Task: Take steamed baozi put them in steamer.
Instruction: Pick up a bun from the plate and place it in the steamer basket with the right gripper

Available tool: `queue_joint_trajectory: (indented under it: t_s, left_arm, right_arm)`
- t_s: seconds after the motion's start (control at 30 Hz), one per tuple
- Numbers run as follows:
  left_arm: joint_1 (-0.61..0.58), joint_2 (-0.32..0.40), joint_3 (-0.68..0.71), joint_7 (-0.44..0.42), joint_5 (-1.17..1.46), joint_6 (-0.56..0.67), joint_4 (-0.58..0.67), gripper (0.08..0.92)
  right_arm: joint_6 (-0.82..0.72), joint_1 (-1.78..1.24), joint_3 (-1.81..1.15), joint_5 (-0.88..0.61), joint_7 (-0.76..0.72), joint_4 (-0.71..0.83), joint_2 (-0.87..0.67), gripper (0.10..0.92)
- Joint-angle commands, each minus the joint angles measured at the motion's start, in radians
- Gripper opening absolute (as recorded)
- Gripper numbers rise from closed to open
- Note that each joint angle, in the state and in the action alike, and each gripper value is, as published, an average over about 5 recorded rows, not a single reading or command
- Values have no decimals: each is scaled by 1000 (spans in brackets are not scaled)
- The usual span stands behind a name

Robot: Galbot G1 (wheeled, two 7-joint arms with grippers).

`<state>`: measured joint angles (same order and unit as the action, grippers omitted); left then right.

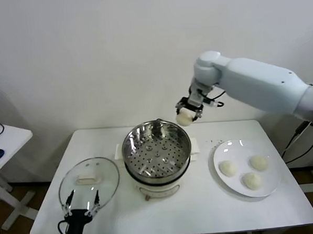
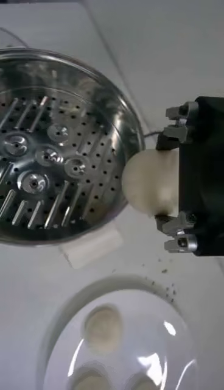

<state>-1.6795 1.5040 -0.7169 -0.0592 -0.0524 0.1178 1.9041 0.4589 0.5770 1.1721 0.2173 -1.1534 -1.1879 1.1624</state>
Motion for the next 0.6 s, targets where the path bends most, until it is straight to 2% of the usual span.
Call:
queue_joint_trajectory:
  t_s: [0.03,0.33,0.6]
  left_arm:
    - [12,1,5,-6,-3,-11,-1,823]
    - [9,2,0,-7,9,-9,2,823]
    - [7,-4,-8,-8,13,-7,3,823]
  right_arm:
    - [81,-94,-33,181,5,65,213,679]
    - [129,-177,-45,293,22,213,310,679]
    - [147,-220,-62,347,33,261,329,679]
